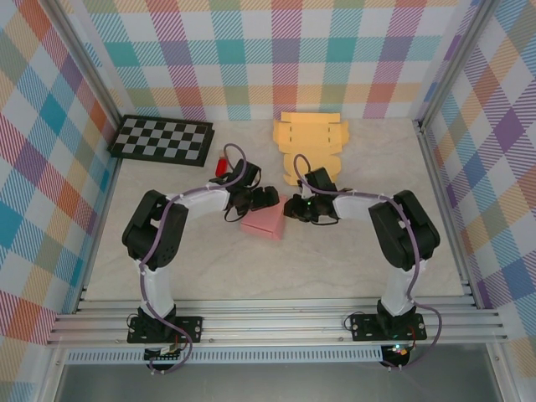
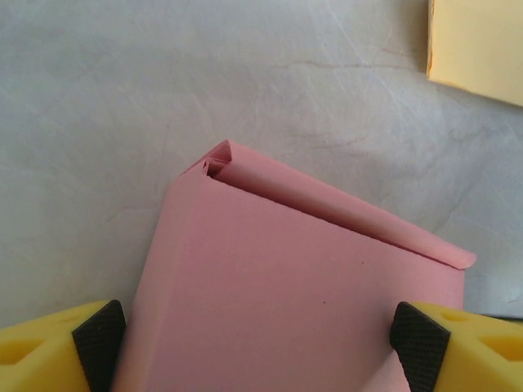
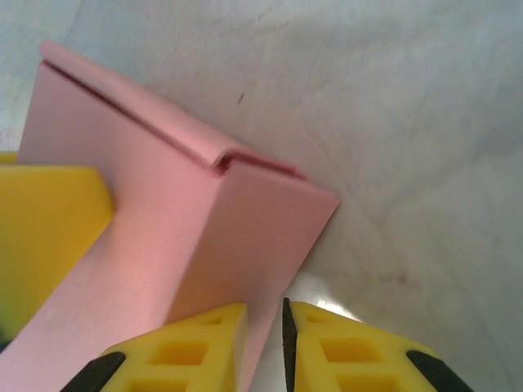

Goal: Fold the paper box

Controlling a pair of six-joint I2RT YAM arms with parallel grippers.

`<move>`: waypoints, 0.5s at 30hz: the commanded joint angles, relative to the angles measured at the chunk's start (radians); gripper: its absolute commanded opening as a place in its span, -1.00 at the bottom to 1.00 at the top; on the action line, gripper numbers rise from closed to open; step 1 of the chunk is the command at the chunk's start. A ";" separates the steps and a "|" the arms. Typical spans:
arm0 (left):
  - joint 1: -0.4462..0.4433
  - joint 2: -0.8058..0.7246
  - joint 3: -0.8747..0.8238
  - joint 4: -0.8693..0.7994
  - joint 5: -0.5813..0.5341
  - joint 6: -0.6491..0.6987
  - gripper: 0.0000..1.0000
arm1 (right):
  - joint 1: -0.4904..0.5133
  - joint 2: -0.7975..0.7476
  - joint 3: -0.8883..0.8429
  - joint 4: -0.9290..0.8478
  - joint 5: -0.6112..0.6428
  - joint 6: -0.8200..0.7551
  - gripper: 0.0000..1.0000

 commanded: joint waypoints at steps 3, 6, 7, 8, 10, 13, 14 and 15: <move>-0.004 -0.013 -0.018 -0.114 -0.028 -0.023 0.79 | 0.029 -0.099 -0.027 -0.088 -0.010 -0.068 -0.49; 0.016 -0.042 -0.039 -0.115 -0.042 -0.031 0.82 | 0.019 -0.132 -0.038 -0.152 0.039 -0.087 -0.48; 0.022 -0.057 -0.047 -0.114 -0.045 -0.032 0.84 | 0.016 -0.146 -0.042 -0.171 0.053 -0.090 -0.48; 0.027 -0.074 -0.054 -0.115 -0.050 -0.032 0.85 | 0.014 -0.162 -0.047 -0.189 0.064 -0.089 -0.48; 0.038 -0.111 -0.070 -0.121 -0.064 -0.032 0.88 | 0.011 -0.190 -0.054 -0.219 0.076 -0.087 -0.49; 0.055 -0.181 -0.096 -0.137 -0.068 -0.021 0.91 | 0.013 -0.228 -0.076 -0.249 0.064 -0.079 -0.51; 0.057 -0.204 -0.103 -0.146 -0.068 -0.014 0.92 | 0.012 -0.240 -0.090 -0.249 0.048 -0.069 -0.52; 0.057 -0.221 -0.107 -0.160 -0.068 -0.005 0.92 | 0.013 -0.249 -0.104 -0.249 0.033 -0.061 -0.52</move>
